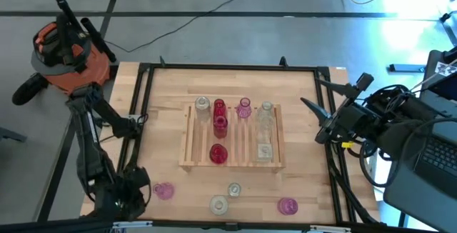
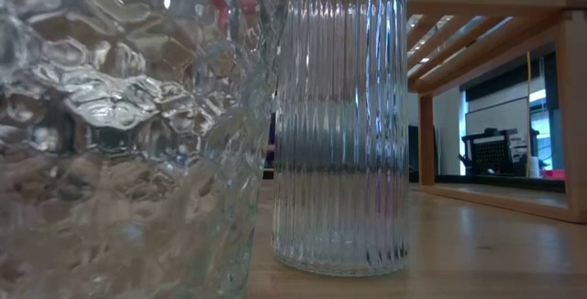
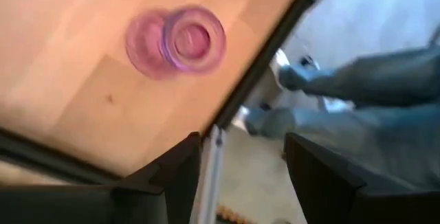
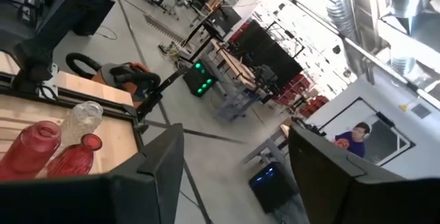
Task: Sort vases onto shelf
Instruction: Put the violet vase on the shelf aligned with the other violet vase
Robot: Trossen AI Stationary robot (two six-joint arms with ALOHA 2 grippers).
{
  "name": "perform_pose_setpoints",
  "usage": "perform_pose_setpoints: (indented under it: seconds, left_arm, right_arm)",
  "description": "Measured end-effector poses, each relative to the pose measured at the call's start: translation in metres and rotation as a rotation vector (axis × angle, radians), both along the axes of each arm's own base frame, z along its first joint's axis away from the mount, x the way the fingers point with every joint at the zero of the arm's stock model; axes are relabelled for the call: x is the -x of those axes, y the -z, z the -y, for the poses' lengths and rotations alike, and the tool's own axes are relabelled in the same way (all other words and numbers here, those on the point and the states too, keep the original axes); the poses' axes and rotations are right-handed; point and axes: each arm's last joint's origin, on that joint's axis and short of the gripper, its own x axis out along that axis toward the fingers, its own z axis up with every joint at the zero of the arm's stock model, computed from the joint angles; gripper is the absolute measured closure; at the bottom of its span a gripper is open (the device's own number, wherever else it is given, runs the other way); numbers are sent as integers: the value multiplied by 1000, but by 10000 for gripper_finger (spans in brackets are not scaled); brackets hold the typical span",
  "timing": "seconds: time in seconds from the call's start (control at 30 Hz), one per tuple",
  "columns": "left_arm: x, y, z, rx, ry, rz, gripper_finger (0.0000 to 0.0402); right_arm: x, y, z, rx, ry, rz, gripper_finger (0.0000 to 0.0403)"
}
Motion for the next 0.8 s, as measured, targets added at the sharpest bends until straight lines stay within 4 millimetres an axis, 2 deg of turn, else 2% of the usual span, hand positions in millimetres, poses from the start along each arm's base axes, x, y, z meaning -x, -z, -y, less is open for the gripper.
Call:
perform_pose_setpoints:
  seconds: [0.17, 0.4, 0.57, 0.8]
  left_arm:
    - [-6, 26, 16, -131, -14, 11, 200]
    - [-4, 62, 33, -258, -50, -68, 200]
    - [-4, 69, 33, -333, -166, 17, 200]
    - [-7, 68, 31, -387, -199, 151, 200]
  right_arm:
    - [0, 0, 0, -5, 1, 3, 194]
    - [0, 0, 0, -6, 1, 3, 194]
    - [1, 0, 1, -14, -14, 1, 194]
    - [1, -1, 1, -18, -15, 5, 194]
